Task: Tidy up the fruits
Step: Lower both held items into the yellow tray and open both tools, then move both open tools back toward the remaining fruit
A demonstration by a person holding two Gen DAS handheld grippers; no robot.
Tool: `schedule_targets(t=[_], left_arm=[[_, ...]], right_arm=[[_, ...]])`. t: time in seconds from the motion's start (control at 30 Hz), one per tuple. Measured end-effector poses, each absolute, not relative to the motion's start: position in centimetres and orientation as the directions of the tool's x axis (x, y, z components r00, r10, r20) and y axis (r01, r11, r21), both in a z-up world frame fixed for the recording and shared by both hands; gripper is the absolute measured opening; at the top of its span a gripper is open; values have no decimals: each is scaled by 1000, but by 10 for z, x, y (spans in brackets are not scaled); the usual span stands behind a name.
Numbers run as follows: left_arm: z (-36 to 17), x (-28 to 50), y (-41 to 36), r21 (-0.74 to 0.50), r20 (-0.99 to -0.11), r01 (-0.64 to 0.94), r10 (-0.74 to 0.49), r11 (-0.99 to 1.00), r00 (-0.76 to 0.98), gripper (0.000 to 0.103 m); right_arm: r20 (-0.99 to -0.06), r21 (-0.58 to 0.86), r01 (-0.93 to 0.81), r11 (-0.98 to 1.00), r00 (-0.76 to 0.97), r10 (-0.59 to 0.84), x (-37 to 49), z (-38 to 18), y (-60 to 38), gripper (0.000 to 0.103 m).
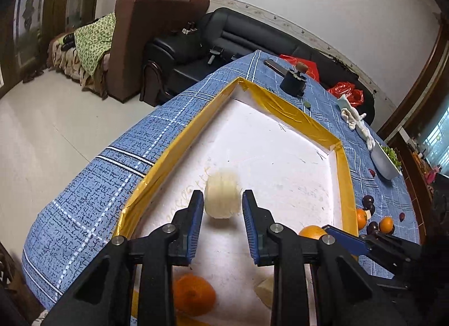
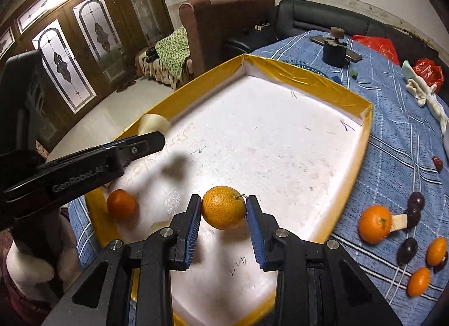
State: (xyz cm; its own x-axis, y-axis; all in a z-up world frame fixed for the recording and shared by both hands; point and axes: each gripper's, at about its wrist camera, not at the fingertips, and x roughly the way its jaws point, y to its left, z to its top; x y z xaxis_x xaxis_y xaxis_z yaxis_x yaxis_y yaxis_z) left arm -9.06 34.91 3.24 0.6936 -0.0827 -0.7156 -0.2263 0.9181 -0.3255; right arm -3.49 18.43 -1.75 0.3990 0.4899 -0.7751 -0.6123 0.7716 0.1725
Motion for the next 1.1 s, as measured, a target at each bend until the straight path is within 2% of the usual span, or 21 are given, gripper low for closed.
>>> schedule_targets(t=[0.1, 0.17, 0.3, 0.37, 0.53, 0.7, 0.83, 0.93, 1.1], left_arm=[[33, -94, 352, -347, -712, -230, -96, 910, 695, 36], [36, -98, 352, -358, -705, -234, -98, 904, 703, 50], [46, -109, 353, -385, -685, -235, -105, 892, 721, 66], [52, -116, 352, -392, -678, -245, -98, 887, 729, 77], [63, -130, 342, -394, -677, -273, -76, 878, 732, 86], [69, -146, 329, -446, -664, -250, -130, 859, 737, 87], [79, -152, 308, -422, -660, -207, -143, 883, 737, 87], [86, -154, 286, -396, -651, -155, -158, 905, 743, 87], [82, -146, 239, -369, -655, -38, -231, 929, 719, 87]], right_arm=[[-784, 164, -620, 767, 390, 483, -31, -20, 192, 38], [-787, 171, -619, 767, 383, 484, -30, -21, 193, 38], [-781, 189, -612, 768, 380, 496, -31, -19, 190, 38], [-770, 200, -606, 770, 389, 506, -31, -15, 185, 38], [-739, 241, -587, 773, 406, 538, -34, -4, 167, 44], [-695, 282, -571, 771, 432, 575, -39, 11, 142, 44], [-659, 284, -538, 794, 492, 569, -45, 25, 102, 46], [-645, 276, -479, 833, 551, 530, -46, 30, 54, 46], [-660, 268, -282, 921, 643, 389, -42, 22, -47, 46]])
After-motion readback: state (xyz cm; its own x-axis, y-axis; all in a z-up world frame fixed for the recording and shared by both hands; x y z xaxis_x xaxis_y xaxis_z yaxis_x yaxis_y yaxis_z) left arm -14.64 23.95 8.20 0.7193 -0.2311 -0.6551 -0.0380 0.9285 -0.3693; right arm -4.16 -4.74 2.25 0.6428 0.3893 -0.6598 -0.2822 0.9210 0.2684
